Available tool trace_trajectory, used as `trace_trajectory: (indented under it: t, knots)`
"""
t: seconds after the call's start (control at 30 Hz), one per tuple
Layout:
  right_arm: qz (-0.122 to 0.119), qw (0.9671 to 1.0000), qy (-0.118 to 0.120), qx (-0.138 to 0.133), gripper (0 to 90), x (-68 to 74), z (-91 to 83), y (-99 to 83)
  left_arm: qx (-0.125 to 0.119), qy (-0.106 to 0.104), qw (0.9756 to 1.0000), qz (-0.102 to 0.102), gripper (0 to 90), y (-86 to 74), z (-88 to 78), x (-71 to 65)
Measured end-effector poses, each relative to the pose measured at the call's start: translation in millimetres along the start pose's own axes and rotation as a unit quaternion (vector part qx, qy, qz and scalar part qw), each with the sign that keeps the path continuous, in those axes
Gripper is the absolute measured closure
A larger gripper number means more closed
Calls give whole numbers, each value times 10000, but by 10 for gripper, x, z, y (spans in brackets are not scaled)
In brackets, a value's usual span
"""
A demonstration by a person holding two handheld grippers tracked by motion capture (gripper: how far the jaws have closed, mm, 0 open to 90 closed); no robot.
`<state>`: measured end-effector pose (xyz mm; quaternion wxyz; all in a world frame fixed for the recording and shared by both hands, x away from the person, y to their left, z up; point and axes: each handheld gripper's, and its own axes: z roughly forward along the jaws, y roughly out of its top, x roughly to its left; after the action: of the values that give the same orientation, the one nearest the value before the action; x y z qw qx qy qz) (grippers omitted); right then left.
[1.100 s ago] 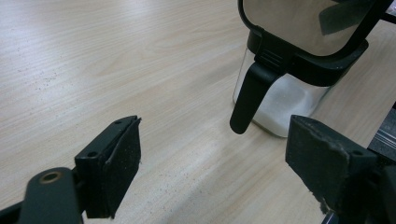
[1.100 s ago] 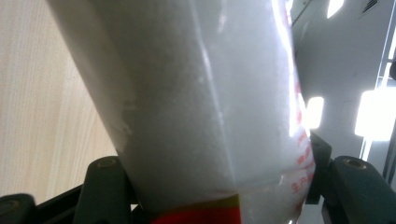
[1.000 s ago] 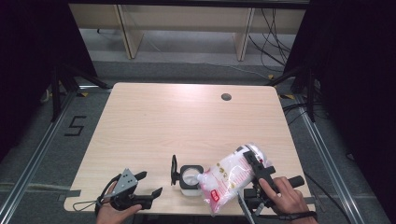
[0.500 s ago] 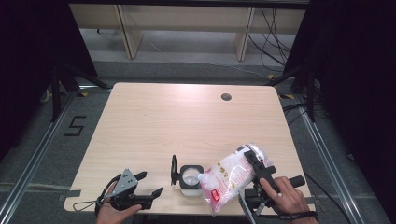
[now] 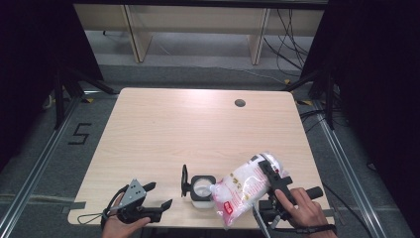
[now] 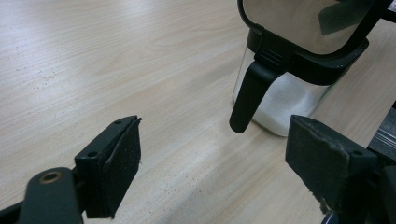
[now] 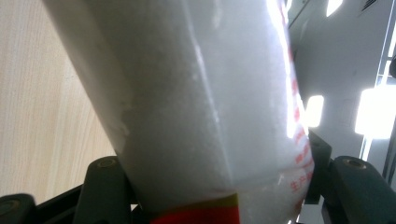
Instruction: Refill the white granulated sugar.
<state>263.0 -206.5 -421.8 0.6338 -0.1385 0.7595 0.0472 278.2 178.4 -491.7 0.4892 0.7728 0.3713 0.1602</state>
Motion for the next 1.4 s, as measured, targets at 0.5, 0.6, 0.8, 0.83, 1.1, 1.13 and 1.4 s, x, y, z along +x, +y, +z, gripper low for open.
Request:
trace_trajectory:
  t: [0.5,0.6,0.8,0.83,1.1,1.13,1.4]
  knots:
    - [-102,9999,-51,-66,405,27,21,8,-2,7,10000,10,176,4,-7,1]
    - [-317,9995,18,-42,405,8,32,24,11,5,9999,101,176,9,-11,8]
    - [-114,9999,-25,-66,406,18,23,-2,-4,6,10000,10,176,3,-9,1]
    - [-10,10000,-29,-73,406,30,24,-4,-3,4,10000,6,176,2,-8,1]
    - [-118,9999,27,-38,406,8,31,-29,0,9,10000,-10,176,0,-7,8]
    - [-215,9998,-10,-56,406,-9,31,-26,-15,14,10000,-28,177,-1,-5,7]
    - [189,9997,116,82,408,56,29,-35,-66,-24,10000,-11,176,5,-20,2]
